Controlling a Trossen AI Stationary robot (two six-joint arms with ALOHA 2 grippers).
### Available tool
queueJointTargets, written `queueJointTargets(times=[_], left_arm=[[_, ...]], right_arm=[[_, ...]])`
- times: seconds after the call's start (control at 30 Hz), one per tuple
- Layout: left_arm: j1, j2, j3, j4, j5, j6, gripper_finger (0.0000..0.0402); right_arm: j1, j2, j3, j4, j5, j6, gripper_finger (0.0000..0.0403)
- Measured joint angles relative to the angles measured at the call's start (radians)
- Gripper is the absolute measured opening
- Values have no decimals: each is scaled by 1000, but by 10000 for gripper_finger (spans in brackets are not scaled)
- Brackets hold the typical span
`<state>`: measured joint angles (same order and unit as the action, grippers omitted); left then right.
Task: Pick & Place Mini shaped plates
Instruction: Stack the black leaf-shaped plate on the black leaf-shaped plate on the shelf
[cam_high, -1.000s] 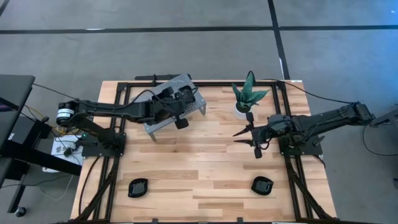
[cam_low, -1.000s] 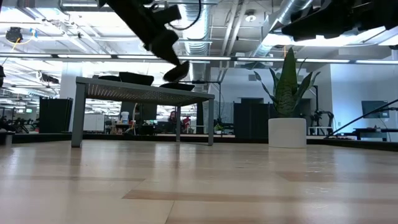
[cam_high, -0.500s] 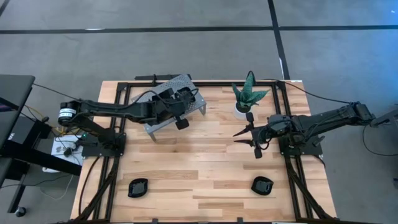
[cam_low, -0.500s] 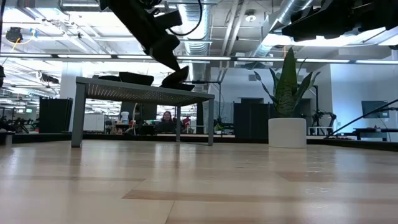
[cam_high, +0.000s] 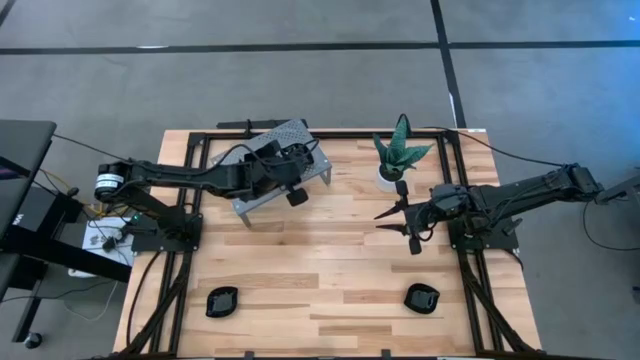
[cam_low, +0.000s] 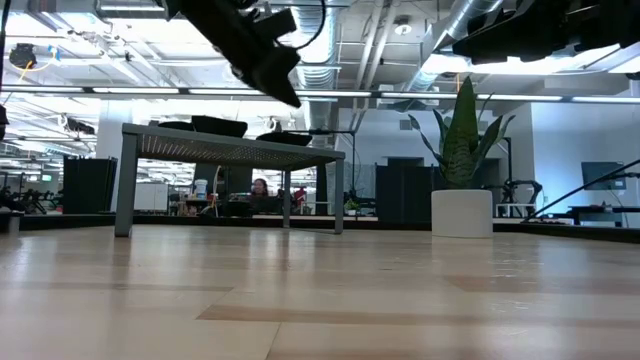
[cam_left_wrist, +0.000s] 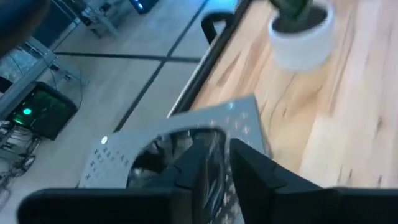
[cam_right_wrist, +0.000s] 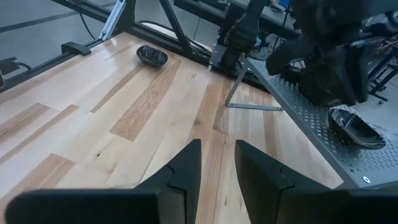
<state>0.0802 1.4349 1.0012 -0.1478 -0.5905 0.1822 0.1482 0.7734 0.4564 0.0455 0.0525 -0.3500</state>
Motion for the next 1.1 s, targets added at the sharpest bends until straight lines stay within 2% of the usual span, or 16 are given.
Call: queueJointTargets(times=[0.13,0.23,0.37,0.5,0.63,0.73,0.83,0.97,1.1], left_arm=[[-38,0,0,81,21,-15,91],[-94,-5,0,105,161,-44,92],[-200,-6,0,85,372,-233,91],[-363,-6,0,-70,478,-406,91],[-578,-6,0,-335,491,-597,90],[-732,-6,0,-512,473,-873,90],[-856,-6,-8,-599,459,-1177,90],[-975,-6,-74,-588,446,-1547,90],[-1003,-6,-159,-478,442,-1870,90]], right_arm=[[0,0,0,0,0,0,92],[0,0,0,0,0,0,92],[0,0,0,-9,0,1,92],[0,0,0,-14,0,26,92],[0,0,0,-15,0,44,92],[0,0,0,-15,0,45,92],[0,0,0,-15,0,45,92],[0,0,0,-12,0,45,92],[0,0,0,-11,0,29,92]])
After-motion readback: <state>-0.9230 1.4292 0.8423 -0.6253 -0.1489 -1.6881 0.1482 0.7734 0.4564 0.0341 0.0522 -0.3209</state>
